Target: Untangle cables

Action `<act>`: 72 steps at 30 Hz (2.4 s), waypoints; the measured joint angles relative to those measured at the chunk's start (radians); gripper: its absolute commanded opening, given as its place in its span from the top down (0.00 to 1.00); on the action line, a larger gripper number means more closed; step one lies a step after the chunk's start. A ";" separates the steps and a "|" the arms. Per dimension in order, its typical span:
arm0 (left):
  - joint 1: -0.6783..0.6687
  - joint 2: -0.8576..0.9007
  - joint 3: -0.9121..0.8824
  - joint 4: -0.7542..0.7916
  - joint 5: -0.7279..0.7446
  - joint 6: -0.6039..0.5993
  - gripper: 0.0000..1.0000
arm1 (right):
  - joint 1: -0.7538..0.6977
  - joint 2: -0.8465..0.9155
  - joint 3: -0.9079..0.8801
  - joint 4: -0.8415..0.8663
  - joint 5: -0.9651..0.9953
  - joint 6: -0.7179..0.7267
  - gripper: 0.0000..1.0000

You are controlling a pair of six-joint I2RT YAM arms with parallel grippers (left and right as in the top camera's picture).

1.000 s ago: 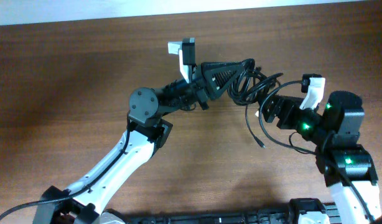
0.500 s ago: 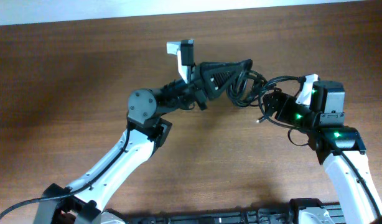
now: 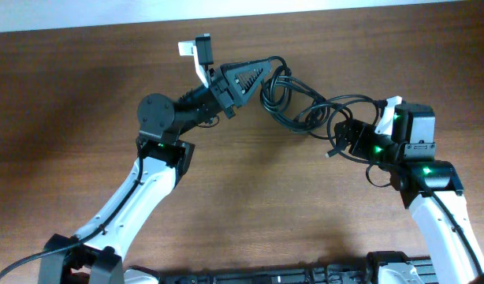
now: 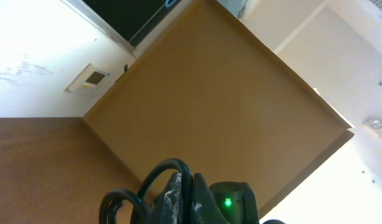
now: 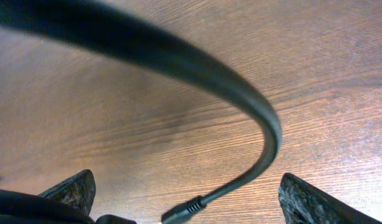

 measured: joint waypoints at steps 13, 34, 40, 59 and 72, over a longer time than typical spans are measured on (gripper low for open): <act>-0.043 -0.001 0.000 -0.033 -0.011 -0.003 1.00 | -0.001 -0.005 0.000 0.060 -0.345 -0.243 0.07; -0.238 -0.001 0.000 0.037 -0.090 -0.237 1.00 | -0.001 -0.006 0.000 0.194 -0.240 -0.092 0.07; -0.248 -0.001 0.000 0.039 -0.090 -0.307 1.00 | -0.001 -0.008 0.000 0.198 -0.006 -0.080 0.07; -0.236 -0.001 0.000 0.039 -0.029 -0.719 1.00 | 0.000 -0.017 0.000 0.068 0.544 -0.059 0.05; -0.191 -0.001 0.000 0.043 0.001 -0.771 1.00 | 0.000 -0.017 0.000 0.057 0.748 -0.056 0.01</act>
